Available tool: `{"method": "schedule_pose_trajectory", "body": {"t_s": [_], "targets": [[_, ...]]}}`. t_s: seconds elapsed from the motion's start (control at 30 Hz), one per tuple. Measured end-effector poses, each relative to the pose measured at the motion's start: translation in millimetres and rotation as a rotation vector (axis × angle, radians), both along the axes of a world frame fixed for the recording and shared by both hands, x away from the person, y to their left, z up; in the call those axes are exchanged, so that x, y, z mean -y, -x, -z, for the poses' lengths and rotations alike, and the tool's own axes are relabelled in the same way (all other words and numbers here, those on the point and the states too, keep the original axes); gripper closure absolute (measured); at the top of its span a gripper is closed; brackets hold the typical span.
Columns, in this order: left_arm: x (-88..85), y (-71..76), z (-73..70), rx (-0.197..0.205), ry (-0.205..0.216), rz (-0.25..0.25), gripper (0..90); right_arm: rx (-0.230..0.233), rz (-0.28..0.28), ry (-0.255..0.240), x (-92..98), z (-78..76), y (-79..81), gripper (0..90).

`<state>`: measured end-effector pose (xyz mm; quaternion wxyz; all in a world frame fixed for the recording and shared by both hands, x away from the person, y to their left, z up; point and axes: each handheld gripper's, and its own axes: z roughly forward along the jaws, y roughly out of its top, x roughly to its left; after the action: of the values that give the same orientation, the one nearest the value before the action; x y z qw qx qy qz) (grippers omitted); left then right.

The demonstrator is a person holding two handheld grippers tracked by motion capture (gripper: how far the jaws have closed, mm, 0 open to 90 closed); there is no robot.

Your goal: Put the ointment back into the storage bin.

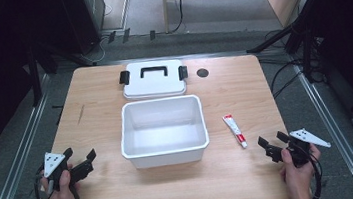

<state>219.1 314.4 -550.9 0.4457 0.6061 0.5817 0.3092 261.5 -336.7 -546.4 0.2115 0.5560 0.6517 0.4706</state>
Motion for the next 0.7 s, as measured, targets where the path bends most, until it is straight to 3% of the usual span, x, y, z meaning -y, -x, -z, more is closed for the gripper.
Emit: {"method": "schedule_pose_trajectory", "body": {"t_s": [0.17, 0.4, 0.6, 0.63, 0.67, 0.7], "targets": [[2.1, 0.0, 0.0, -0.005, -0.012, 0.005, 14.5, -0.018, -0.018, 0.016, -1.5, -0.9, -0.6, 15.9], [0.6, 0.1, 0.1, -0.009, 0.009, 0.010, 14.5, -0.067, -0.052, 0.027, -4.3, -3.3, -3.3, 17.2], [0.5, 0.4, 0.3, -0.012, 0.018, 0.021, 14.4, -0.104, -0.031, 0.128, -10.5, -19.8, -7.0, 19.1], [0.5, 1.1, 0.3, -0.013, 0.022, 0.024, 14.4, -0.132, -0.050, 0.149, -12.7, -30.4, -9.2, 19.1], [0.5, 1.1, 0.3, -0.013, 0.022, 0.024, 14.4, -0.132, -0.050, 0.149, -12.7, -30.4, -9.2, 19.1], [0.6, 1.4, 0.4, -0.010, 0.024, 0.020, 14.4, -0.177, -0.070, 0.173, -14.9, -38.9, -12.8, 19.2]]}}
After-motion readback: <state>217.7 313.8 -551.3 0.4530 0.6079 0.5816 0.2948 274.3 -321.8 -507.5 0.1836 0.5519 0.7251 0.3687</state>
